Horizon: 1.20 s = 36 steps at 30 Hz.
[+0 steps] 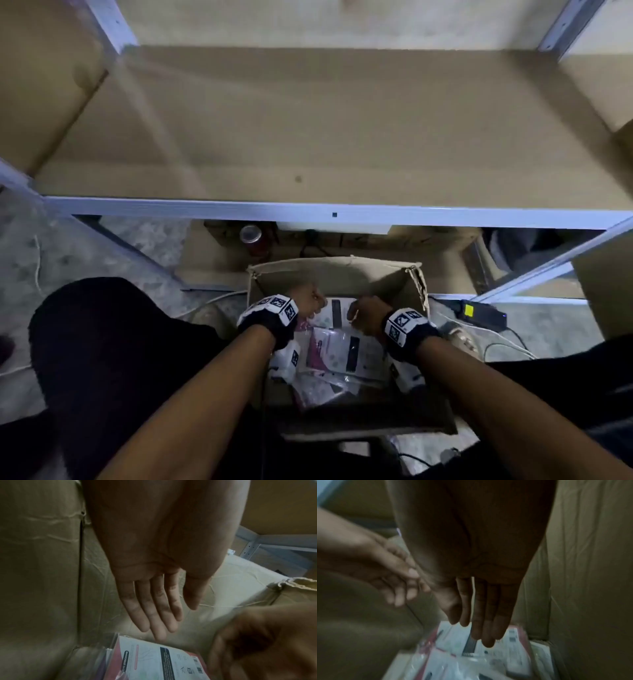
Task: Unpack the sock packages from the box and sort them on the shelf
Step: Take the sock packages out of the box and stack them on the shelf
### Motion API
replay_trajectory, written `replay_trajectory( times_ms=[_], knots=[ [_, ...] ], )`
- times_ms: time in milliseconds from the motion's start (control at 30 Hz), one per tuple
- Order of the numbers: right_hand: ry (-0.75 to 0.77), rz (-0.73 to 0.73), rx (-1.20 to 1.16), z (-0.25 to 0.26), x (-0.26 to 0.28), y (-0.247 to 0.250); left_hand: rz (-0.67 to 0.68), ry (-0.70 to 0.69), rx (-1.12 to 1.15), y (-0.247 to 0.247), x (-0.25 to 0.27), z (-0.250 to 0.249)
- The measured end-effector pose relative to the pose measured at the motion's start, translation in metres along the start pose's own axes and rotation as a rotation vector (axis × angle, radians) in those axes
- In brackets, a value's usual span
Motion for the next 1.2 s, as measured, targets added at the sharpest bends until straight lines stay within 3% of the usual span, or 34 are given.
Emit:
replay_trajectory(
  times_ms=[167,333,700,933,1200],
  knots=[
    [-0.126,0.053,0.096,-0.016,-0.021,-0.038,-0.021,0.067,0.077,0.007,-0.009,0.017],
    [-0.192,-0.029,0.135,-0.030,-0.033,-0.057,-0.037,0.047,0.024,0.010,-0.009,0.019],
    [-0.104,0.029,0.305,-0.030,-0.034,-0.063,-0.058,0.026,0.069,0.014,-0.006,0.015],
    [0.087,-0.121,0.318,0.008,-0.038,-0.057,-0.080,0.037,0.131,0.011,0.000,0.018],
    [0.047,-0.106,0.352,0.022,-0.040,-0.060,-0.142,-0.012,-0.006,0.018,-0.001,0.030]
  ],
)
Point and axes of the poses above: each hand's wrist, its own x-axis away from the middle knuckle, its own y-axis out of the back of the hand, z = x × y, the point moved 5 cm from there along -x, towards the middle knuckle, and after that the axes turned 5 degrees about -y, right-handed, at the moved point
